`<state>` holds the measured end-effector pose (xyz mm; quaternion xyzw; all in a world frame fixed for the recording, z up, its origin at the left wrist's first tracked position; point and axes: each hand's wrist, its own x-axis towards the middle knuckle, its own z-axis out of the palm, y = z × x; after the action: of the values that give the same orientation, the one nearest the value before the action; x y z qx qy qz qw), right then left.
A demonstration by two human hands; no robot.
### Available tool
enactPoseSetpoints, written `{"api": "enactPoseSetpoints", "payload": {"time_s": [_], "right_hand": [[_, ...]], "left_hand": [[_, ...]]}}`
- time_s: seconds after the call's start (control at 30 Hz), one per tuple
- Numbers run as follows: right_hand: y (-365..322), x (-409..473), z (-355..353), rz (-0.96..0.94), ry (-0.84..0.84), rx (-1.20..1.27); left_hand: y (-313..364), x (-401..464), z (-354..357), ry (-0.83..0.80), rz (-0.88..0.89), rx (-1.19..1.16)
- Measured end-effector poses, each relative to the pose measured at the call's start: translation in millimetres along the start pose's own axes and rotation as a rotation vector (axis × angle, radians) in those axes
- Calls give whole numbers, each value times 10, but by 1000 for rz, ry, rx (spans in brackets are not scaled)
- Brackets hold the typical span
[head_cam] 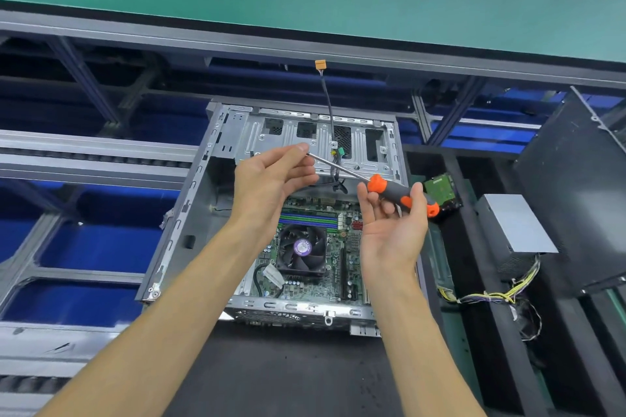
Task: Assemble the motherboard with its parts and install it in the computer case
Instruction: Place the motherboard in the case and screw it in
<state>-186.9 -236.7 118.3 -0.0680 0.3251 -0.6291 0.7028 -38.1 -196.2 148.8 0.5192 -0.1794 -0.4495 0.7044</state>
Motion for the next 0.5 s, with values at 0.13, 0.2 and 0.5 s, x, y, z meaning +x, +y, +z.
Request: {"api": "enactPoseSetpoints", "payload": {"time_s": [0.13,0.2,0.5], "right_hand": [[-9,16,11,2,13,23],[-15,22,18,4,8,34],[-13,54,63,-7,-7,21]], "left_hand": [[6,13,2,-26,17,12],[20,18,4,-49,14,11],[38,102,-51,-157,-19,25]]}}
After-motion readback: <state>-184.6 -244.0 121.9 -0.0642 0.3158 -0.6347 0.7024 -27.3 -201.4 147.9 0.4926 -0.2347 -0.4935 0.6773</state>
